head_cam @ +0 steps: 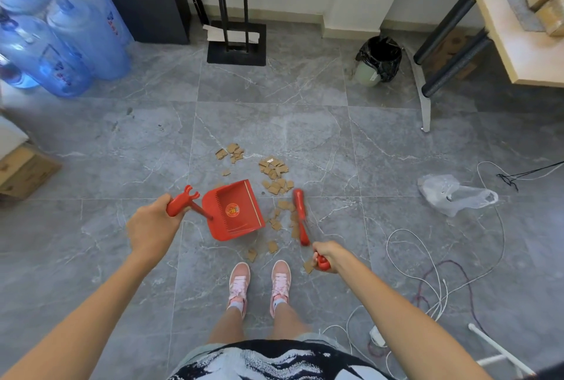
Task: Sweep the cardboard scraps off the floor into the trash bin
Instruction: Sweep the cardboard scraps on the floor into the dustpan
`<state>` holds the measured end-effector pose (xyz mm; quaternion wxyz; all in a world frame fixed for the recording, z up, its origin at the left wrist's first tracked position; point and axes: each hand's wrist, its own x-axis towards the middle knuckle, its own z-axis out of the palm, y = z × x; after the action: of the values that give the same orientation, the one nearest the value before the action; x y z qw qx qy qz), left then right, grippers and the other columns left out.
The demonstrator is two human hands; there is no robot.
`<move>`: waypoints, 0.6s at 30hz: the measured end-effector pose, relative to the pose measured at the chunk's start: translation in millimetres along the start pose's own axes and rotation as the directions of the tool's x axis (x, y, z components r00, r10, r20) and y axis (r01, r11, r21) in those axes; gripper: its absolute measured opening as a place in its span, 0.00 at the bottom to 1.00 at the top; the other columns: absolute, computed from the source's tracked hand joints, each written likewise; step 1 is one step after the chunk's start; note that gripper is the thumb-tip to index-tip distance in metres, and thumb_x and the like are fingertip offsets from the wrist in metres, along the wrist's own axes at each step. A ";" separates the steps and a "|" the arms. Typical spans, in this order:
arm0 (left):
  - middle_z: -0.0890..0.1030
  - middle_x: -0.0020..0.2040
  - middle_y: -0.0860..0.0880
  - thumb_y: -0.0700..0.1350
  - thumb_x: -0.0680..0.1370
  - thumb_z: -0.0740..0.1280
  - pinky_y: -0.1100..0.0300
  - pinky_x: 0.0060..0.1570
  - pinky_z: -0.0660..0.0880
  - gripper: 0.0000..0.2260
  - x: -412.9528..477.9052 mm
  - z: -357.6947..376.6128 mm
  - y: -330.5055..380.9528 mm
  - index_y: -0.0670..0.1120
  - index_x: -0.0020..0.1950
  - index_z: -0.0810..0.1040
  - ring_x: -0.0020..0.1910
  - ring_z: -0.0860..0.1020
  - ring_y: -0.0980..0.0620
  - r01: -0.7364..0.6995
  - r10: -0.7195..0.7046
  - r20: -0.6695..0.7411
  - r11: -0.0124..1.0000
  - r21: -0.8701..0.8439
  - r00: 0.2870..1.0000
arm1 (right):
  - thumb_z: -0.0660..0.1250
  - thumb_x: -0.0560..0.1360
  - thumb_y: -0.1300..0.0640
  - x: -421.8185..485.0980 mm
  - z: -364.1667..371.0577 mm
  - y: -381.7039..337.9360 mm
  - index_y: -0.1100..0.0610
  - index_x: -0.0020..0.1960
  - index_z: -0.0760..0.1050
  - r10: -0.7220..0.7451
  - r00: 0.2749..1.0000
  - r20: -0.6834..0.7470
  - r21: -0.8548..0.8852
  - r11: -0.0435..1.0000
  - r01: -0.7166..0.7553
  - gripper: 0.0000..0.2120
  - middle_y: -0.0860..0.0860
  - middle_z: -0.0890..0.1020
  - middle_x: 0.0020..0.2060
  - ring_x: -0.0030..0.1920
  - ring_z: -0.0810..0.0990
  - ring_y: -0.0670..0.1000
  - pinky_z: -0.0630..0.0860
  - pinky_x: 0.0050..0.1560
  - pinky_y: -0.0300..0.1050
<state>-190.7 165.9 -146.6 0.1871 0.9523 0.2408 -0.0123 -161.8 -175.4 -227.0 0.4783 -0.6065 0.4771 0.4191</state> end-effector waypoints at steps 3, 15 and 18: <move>0.71 0.24 0.47 0.53 0.73 0.73 0.57 0.29 0.62 0.17 5.4 -7.3 -12.8 0.43 0.35 0.73 0.25 0.67 0.45 0.005 -0.005 -0.007 1.000 0.002 1.000 | 0.53 0.80 0.65 4.5 10.4 -3.0 0.61 0.34 0.61 -0.002 1.000 -0.002 0.008 1.000 0.002 0.15 0.54 0.65 0.23 0.09 0.60 0.43 0.65 0.17 0.28; 0.76 0.27 0.43 0.57 0.75 0.69 0.57 0.29 0.65 0.18 27.4 -23.0 -49.1 0.43 0.37 0.75 0.26 0.69 0.44 -0.023 0.023 -0.031 1.000 0.015 0.999 | 0.53 0.77 0.67 -14.8 -39.3 55.0 0.60 0.36 0.64 0.001 0.992 -0.124 0.116 0.993 0.013 0.12 0.54 0.64 0.25 0.12 0.61 0.44 0.64 0.18 0.30; 0.77 0.28 0.42 0.58 0.75 0.69 0.56 0.30 0.65 0.18 31.2 -23.9 -53.6 0.44 0.37 0.74 0.27 0.69 0.44 -0.017 0.017 -0.028 1.000 0.022 0.999 | 0.53 0.78 0.66 -16.0 -51.2 79.6 0.60 0.37 0.64 0.040 0.986 -0.163 0.143 0.990 -0.016 0.12 0.53 0.64 0.23 0.12 0.61 0.44 0.64 0.17 0.30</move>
<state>-189.5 232.4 -146.7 0.1734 0.9564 0.2352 -0.0002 -240.3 -229.7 -216.1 0.4729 -0.5971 0.5520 0.3393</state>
